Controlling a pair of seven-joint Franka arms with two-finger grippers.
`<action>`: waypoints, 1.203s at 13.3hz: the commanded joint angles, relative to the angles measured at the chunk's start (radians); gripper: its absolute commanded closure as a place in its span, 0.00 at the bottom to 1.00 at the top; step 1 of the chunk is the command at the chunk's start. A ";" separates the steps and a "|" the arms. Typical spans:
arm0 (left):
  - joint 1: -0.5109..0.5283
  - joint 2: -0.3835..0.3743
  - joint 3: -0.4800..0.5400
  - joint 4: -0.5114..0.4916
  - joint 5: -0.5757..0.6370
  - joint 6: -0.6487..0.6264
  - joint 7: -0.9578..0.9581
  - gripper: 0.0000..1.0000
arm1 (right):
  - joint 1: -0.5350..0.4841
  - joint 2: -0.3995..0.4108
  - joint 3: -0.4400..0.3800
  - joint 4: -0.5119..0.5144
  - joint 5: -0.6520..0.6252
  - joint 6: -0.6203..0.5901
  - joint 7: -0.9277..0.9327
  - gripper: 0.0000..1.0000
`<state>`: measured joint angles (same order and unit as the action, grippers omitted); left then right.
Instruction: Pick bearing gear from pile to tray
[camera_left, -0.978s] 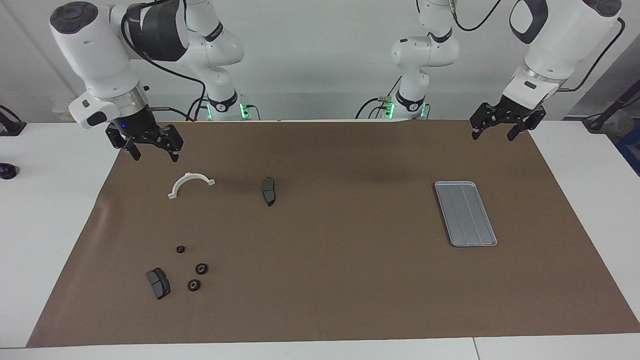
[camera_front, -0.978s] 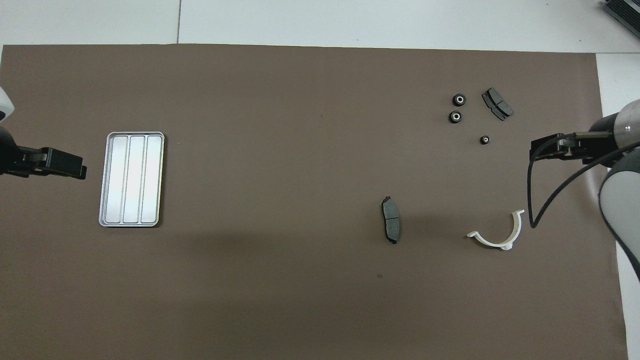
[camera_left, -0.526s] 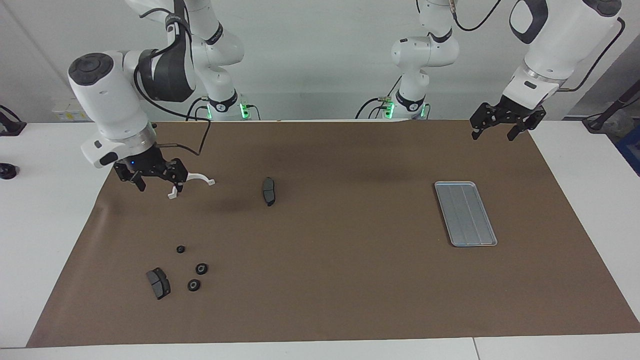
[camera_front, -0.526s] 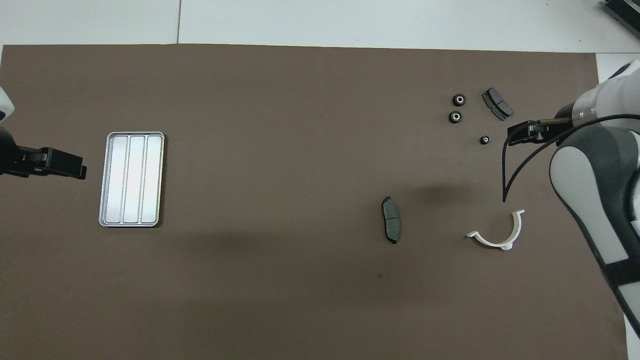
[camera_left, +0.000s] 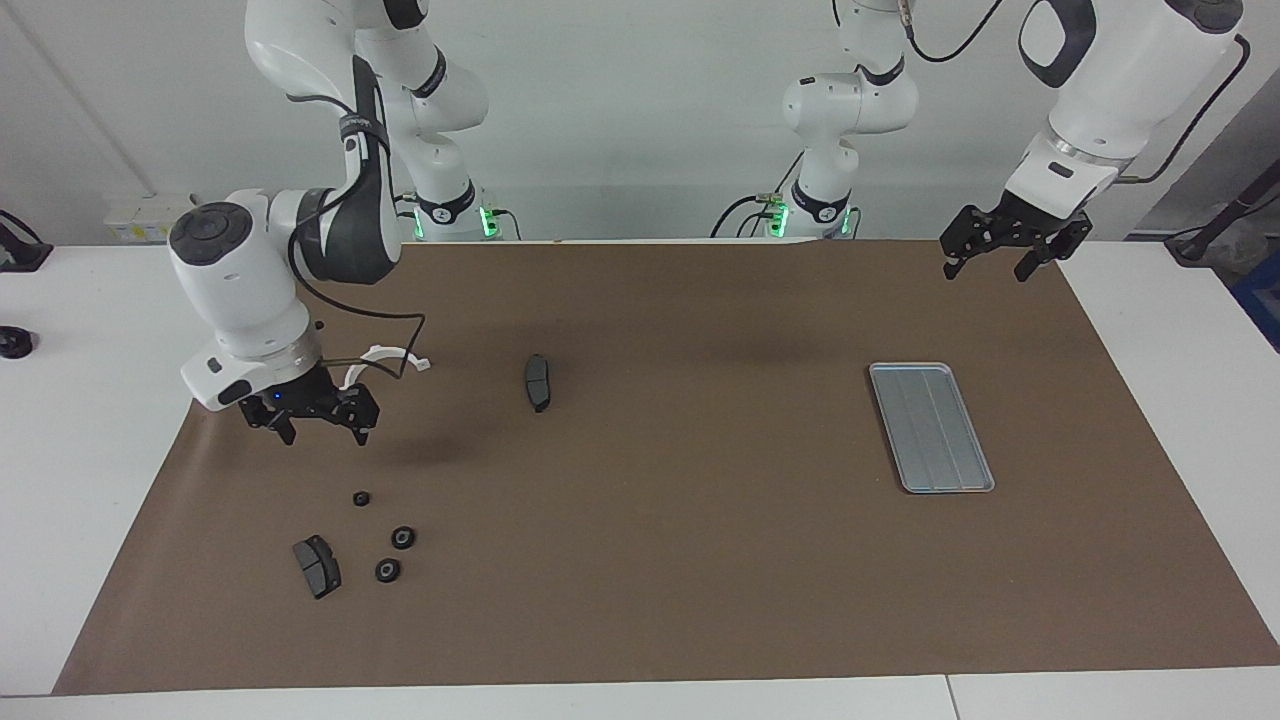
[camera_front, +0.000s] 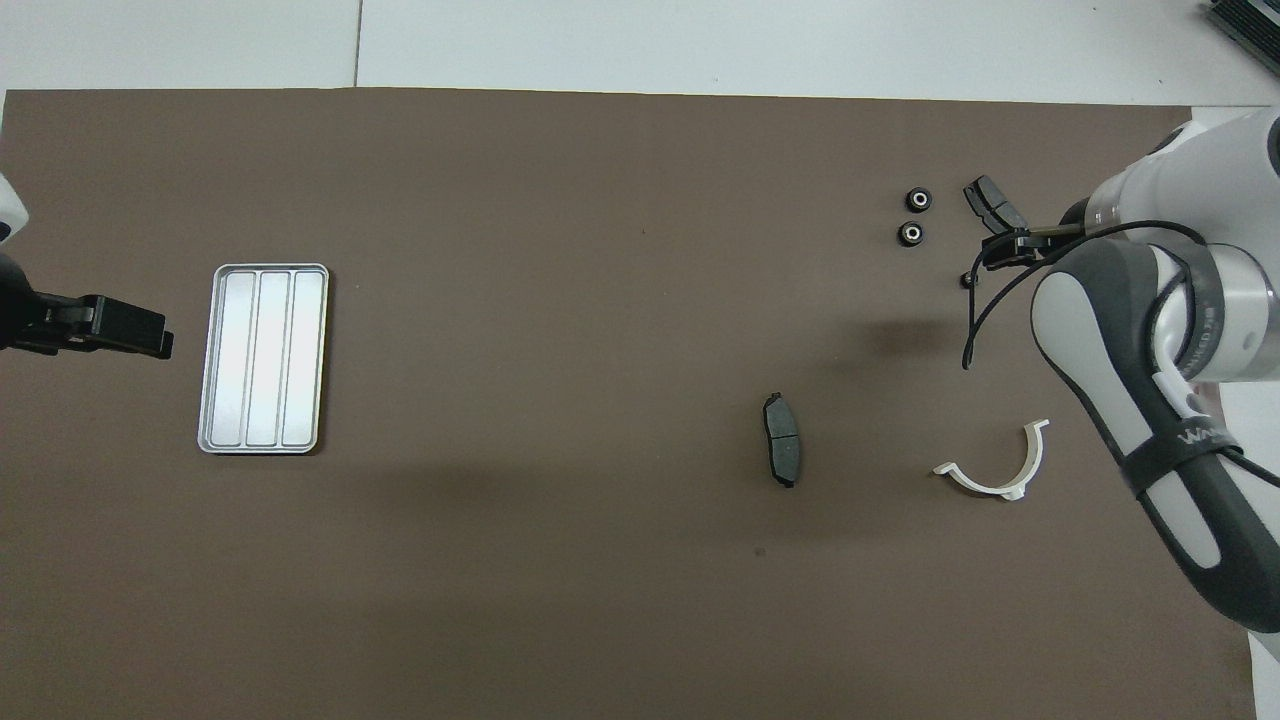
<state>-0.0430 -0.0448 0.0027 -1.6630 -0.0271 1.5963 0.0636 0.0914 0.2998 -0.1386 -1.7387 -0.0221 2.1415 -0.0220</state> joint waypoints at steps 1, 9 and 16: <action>0.011 -0.021 -0.004 -0.021 0.010 0.005 0.016 0.00 | -0.028 0.034 0.007 -0.005 0.007 0.061 -0.052 0.00; 0.011 -0.021 -0.004 -0.023 0.010 0.007 0.016 0.00 | -0.027 0.153 0.007 -0.008 0.008 0.195 -0.044 0.04; 0.011 -0.023 -0.004 -0.024 0.010 0.008 0.015 0.00 | -0.018 0.163 0.007 -0.048 0.008 0.210 -0.035 0.22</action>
<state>-0.0429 -0.0448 0.0027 -1.6630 -0.0267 1.5963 0.0636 0.0748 0.4705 -0.1359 -1.7622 -0.0220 2.3250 -0.0432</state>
